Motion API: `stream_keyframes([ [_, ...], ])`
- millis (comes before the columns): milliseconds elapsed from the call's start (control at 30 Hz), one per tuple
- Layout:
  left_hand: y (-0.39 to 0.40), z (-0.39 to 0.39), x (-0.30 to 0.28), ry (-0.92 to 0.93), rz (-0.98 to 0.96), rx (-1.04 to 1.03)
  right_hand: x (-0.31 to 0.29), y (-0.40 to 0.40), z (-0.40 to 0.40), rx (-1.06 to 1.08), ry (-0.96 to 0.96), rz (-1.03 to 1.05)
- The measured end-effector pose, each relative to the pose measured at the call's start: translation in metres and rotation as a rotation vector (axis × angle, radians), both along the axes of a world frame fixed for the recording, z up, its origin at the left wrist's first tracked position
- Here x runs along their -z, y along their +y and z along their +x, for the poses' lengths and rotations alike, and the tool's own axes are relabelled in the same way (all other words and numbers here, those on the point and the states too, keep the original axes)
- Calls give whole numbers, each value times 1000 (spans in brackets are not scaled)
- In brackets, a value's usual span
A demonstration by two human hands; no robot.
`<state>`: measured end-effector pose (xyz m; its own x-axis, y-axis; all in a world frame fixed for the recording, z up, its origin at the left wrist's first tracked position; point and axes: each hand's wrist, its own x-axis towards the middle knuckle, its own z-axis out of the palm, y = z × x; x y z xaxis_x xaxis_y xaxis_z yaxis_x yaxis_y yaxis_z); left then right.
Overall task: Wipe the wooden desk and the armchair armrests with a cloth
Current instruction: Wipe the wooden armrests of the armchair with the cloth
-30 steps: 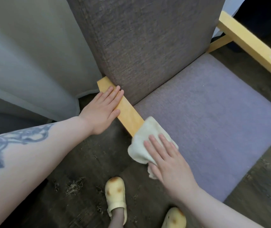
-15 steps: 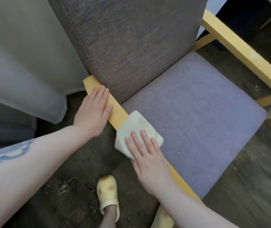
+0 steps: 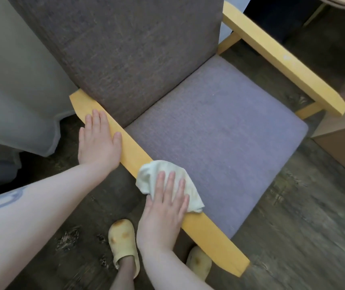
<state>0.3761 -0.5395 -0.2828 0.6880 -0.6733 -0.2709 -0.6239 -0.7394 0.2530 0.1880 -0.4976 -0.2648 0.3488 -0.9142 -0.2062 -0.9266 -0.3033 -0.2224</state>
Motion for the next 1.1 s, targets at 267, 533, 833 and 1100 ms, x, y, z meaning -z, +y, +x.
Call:
stream_keyframes([
  [267, -2, -10, -2, -24, -2, -21, 12, -30, -211, -809, 101, -344],
  [533, 30, 27, -3, -62, 31, 222, 21, -10, -181, -369, 82, -294],
  [833, 42, 65, 0, -84, 21, 419, 9, -38, 77, -438, 11, -23],
  [1100, 43, 63, 10, 10, -84, 363, 12, -48, -50, -845, 94, -50],
])
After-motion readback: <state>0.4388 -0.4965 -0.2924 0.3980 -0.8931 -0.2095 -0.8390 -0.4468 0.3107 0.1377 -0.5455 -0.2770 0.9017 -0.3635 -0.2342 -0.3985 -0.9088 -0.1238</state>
